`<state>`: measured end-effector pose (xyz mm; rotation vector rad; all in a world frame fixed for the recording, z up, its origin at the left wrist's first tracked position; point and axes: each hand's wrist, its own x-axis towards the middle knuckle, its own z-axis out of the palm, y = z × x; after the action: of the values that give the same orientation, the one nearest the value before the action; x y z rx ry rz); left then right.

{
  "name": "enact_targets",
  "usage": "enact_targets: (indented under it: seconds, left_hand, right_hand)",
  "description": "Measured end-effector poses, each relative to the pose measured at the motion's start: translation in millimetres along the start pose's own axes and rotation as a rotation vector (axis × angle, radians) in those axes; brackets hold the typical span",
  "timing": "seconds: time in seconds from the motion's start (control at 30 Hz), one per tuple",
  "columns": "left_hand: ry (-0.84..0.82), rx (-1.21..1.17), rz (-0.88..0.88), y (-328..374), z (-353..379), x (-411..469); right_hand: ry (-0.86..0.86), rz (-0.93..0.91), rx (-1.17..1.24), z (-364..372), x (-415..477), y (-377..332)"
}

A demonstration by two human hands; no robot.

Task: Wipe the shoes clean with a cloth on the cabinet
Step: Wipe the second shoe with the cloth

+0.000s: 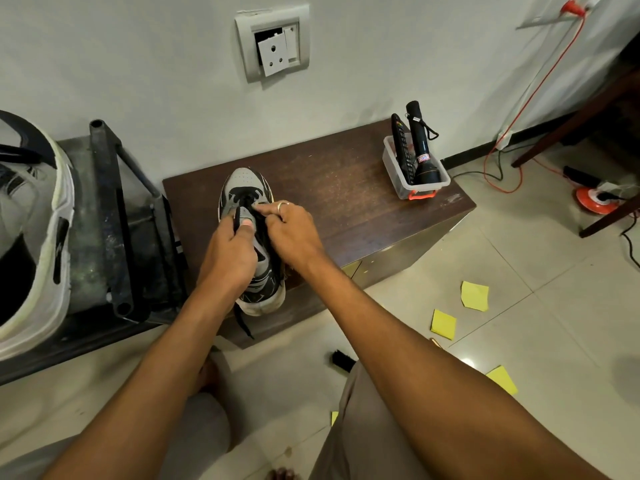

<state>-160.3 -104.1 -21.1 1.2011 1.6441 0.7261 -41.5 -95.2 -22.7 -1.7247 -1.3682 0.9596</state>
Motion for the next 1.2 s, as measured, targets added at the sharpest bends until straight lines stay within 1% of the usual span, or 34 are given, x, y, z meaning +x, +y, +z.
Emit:
enact_targets:
  seconds: [0.17,0.23,0.3,0.4,0.43,0.53,0.7,0.87,1.0,1.13,1.2]
  left_hand:
    - [0.031,0.047,0.009,0.4,2.3,-0.8]
    - [0.029,0.034,0.003,0.0,1.8,-1.8]
    - [0.015,0.014,-0.006,-1.2,0.6,-2.4]
    - [-0.007,-0.025,-0.026,-1.8,-1.2,-1.6]
    - [-0.007,-0.032,-0.028,-2.1,-1.6,-1.3]
    - [-0.001,-0.038,-0.034,-1.3,-2.2,-1.6]
    - [0.012,-0.023,-0.011,1.2,-0.6,-3.1]
    - [0.041,0.016,-0.007,2.2,5.5,-4.1]
    - [0.059,0.006,-0.004,0.7,5.0,-4.3]
    - [0.059,0.014,0.001,-1.7,4.8,-3.7]
    - [0.044,0.008,-0.005,-1.9,5.3,-5.6]
  right_hand:
    - [-0.128,0.087,0.148,-22.4,-37.0,0.2]
    - [-0.150,0.094,0.127,-29.8,-39.6,5.6]
    - [-0.099,0.106,0.099,-34.0,-26.9,11.6]
    - [0.116,0.142,0.152,-26.7,-3.1,18.7]
    - [0.150,0.135,0.162,-21.4,4.5,20.6]
    - [0.090,0.099,0.150,-5.7,15.6,23.6]
    - [0.077,0.117,0.145,1.7,2.8,31.7]
    - [0.021,0.215,0.171,-2.9,-26.4,38.5]
    - [-0.018,0.234,0.180,-9.6,-42.5,34.3]
    - [-0.108,0.287,0.180,-19.6,-61.4,27.1]
    - [-0.125,0.311,0.167,-29.8,-65.0,27.8]
